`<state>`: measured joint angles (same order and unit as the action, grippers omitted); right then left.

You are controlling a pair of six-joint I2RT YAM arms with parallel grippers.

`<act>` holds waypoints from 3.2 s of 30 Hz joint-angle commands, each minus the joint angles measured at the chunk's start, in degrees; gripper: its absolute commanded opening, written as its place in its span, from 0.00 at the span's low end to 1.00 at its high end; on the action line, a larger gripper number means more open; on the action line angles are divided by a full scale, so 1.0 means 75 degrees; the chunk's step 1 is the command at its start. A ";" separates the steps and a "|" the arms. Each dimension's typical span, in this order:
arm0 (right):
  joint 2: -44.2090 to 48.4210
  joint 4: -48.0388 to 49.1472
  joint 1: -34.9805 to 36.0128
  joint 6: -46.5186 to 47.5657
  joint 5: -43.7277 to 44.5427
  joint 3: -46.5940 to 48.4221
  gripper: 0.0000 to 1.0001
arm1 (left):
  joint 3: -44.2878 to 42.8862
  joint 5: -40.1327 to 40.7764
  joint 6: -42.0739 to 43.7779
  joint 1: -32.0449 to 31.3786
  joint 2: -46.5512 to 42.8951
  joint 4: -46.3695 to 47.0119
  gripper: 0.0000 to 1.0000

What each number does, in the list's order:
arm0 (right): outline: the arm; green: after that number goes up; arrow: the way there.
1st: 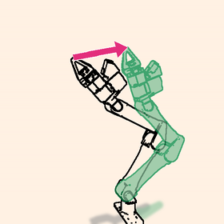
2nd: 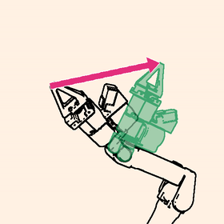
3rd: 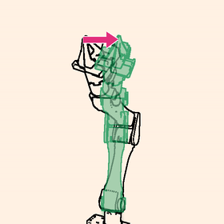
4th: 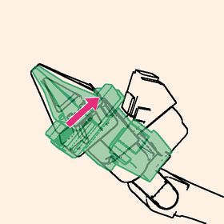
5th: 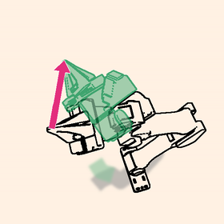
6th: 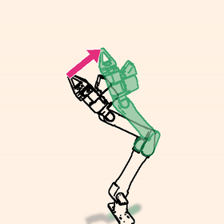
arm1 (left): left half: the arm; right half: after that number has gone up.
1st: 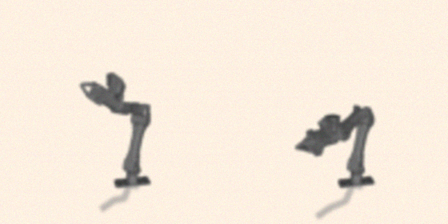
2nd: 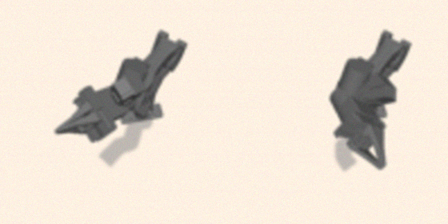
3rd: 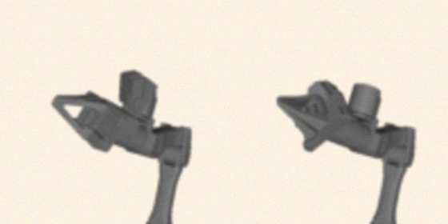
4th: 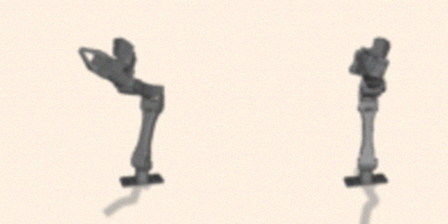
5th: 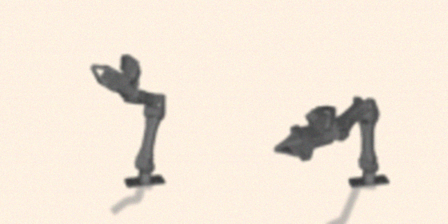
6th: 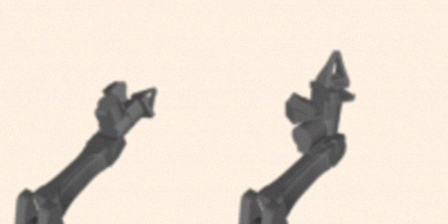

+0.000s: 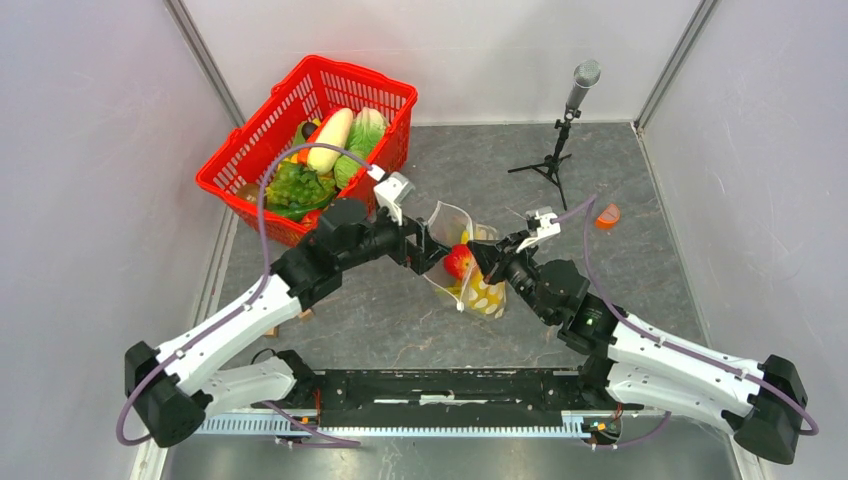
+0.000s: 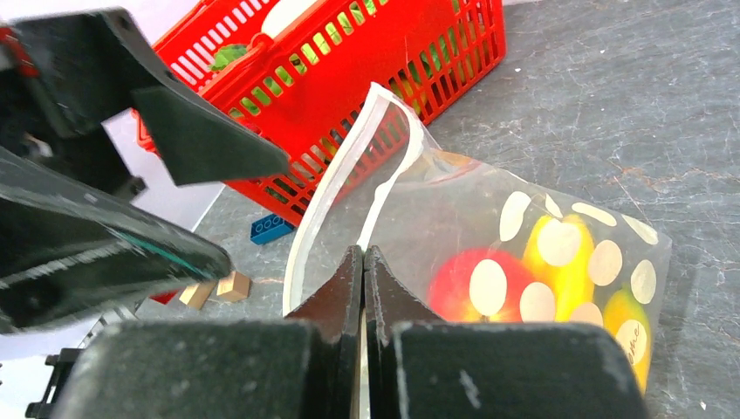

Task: Place the food in the zip-top bag and seal the zipper
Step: Pick up the fake vegetable from the bin.

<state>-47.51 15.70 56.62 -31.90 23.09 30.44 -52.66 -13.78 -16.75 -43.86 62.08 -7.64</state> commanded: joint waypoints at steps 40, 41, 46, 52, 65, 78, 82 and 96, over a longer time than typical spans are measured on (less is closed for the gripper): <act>0.0207 0.0308 0.0018 0.0412 -0.0593 -0.0080 0.03 | -0.3276 0.4925 -0.2015 0.5800 0.1691 -0.2320 1.00; 0.0212 0.0346 0.0021 0.0422 -0.0618 -0.0094 0.03 | -0.3396 0.5024 -0.2021 0.5835 0.1830 -0.2369 1.00; 0.0259 0.0500 0.0020 0.0512 -0.0748 -0.0161 0.03 | -0.4045 0.5676 -0.2264 0.6217 0.2817 -0.2909 1.00; 0.0055 0.0553 0.0018 0.0903 -0.0817 -0.0028 0.03 | -0.4025 0.5610 -0.2625 0.6697 0.3326 -0.3014 1.00; -0.0495 0.0238 0.0009 0.1141 -0.0623 0.0473 0.03 | -0.4338 0.5843 -0.3494 0.7033 0.4121 -0.3325 0.98; -0.0521 -0.0099 0.0006 0.0669 -0.0547 0.0601 0.03 | -0.4261 0.7384 -0.3958 0.7031 0.4478 -0.3723 0.98; -0.0566 -0.0086 0.0009 0.0549 -0.0526 0.0591 0.03 | -0.4502 0.7529 -0.4141 0.7031 0.4787 -0.4108 0.97; -0.0639 -0.0196 0.0013 0.0515 -0.0466 0.0677 0.04 | -0.4461 0.7723 -0.4697 0.7028 0.5175 -0.4587 0.99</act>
<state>-52.36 14.04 56.62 -27.59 18.26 32.91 -85.93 39.11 -48.36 7.86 99.94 -35.40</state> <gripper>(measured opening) 0.037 0.981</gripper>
